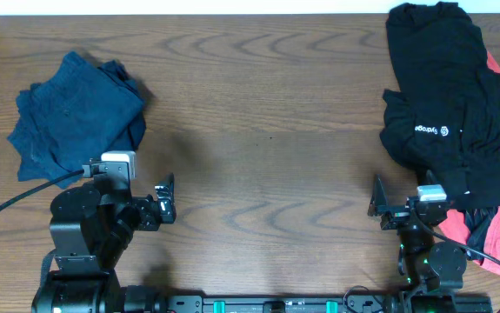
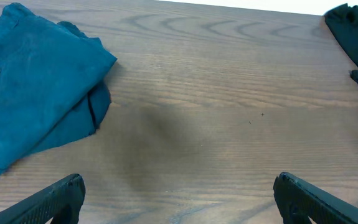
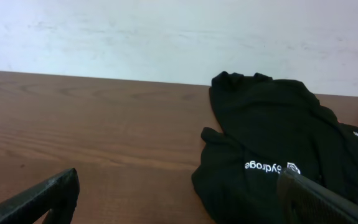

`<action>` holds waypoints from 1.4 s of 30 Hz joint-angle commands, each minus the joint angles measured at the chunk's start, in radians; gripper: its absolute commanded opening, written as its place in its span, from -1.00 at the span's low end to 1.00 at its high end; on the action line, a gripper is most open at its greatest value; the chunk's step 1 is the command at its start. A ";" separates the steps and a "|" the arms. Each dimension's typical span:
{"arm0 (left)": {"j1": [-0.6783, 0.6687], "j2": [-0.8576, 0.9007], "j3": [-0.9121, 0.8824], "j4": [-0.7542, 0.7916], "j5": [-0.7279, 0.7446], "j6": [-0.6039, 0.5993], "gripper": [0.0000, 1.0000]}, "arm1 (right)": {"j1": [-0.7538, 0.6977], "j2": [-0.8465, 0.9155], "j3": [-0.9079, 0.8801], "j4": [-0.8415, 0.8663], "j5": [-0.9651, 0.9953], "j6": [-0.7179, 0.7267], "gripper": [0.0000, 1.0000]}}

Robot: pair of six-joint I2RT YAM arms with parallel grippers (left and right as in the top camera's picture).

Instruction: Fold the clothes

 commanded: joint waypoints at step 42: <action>0.017 -0.581 -0.823 0.811 -0.089 0.077 0.96 | 0.007 -0.008 -0.001 -0.005 0.003 -0.019 0.98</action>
